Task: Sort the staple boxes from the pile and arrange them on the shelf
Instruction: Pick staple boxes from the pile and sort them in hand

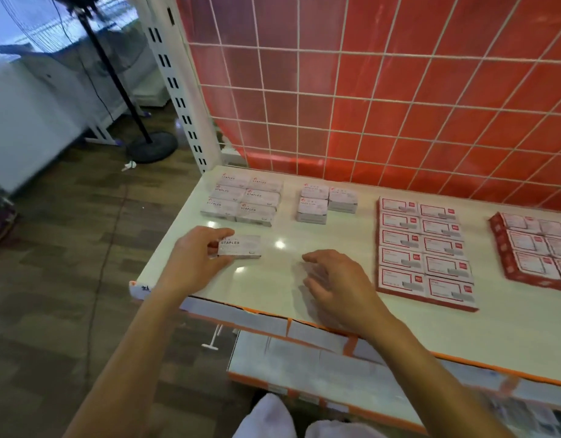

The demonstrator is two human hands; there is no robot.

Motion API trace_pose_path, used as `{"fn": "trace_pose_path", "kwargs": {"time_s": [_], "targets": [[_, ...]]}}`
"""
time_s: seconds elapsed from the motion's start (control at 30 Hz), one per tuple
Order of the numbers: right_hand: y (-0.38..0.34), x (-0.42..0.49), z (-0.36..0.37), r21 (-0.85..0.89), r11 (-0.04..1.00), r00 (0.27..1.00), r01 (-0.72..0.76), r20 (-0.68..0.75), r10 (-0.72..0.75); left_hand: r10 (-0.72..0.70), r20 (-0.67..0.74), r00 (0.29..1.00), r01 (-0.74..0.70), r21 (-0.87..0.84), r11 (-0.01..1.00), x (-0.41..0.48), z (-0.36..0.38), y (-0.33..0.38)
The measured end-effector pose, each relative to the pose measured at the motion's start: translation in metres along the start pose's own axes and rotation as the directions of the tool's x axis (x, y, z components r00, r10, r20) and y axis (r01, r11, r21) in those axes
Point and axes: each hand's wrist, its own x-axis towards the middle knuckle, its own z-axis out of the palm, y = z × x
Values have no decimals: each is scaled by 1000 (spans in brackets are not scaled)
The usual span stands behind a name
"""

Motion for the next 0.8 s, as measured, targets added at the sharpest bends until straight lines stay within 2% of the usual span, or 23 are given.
{"fn": "trace_pose_path", "kwargs": {"time_s": [0.13, 0.27, 0.67, 0.8], "targets": [[-25, 24, 22, 31, 998, 997, -46, -66, 48, 32, 16, 999, -33, 65, 997, 18, -19, -26], [-50, 45, 44, 18, 997, 995, -70, -66, 71, 70, 25, 997, -72, 79, 994, 35, -32, -49], [-93, 88, 81, -100, 985, 989, -138, -73, 131, 125, 9, 992, -124, -61, 990, 56, -37, -63], [-99, 93, 84, -105, 982, 986, -157, -76, 150, 116, 21, 993, -115, -48, 992, 62, -32, -68]]}}
